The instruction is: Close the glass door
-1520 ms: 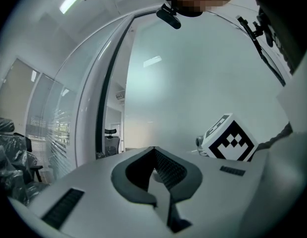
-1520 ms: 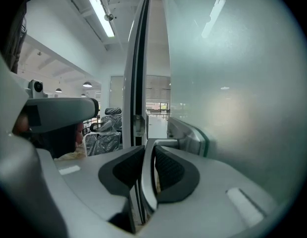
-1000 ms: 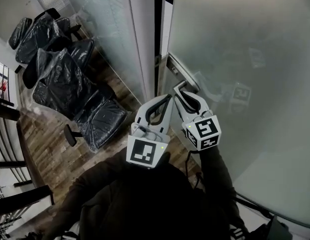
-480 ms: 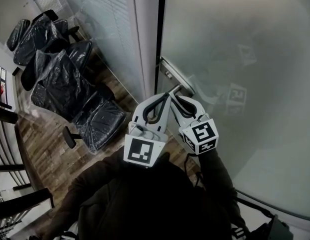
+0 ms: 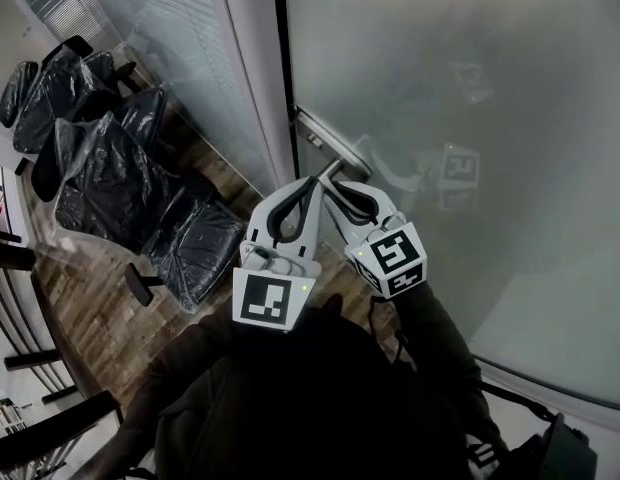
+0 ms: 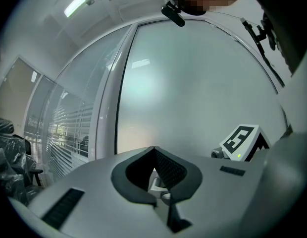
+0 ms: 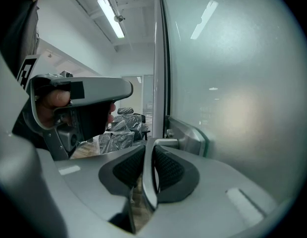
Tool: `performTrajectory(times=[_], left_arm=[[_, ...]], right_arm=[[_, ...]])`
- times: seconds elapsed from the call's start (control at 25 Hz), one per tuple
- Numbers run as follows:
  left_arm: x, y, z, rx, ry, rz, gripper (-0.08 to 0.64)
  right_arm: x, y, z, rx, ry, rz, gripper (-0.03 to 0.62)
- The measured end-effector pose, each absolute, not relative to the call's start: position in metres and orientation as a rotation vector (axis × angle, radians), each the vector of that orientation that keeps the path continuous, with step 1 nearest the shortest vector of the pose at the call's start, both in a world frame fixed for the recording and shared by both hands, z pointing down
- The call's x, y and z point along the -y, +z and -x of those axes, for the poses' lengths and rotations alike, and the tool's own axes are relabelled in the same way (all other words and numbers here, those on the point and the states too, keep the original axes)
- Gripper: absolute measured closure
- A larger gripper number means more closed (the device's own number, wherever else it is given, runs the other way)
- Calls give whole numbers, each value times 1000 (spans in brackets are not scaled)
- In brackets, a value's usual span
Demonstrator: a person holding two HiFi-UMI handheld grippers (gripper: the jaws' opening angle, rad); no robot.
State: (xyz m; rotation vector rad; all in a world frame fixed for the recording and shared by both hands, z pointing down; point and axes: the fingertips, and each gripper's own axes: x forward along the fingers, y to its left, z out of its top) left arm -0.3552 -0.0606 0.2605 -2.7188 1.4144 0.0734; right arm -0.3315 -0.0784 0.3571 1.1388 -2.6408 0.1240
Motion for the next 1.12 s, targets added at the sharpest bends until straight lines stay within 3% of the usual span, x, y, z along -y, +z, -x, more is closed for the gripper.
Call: performTrajectory(times=[0.84,1.12], left_arm=[[59,255,359,-1439,83,2710,563],[58,256,362,-1456,82,2697,563]], right_arm=[[71,354,341,2644,137,-1115,526],[65,332,341,2619,-7,-1091,526]])
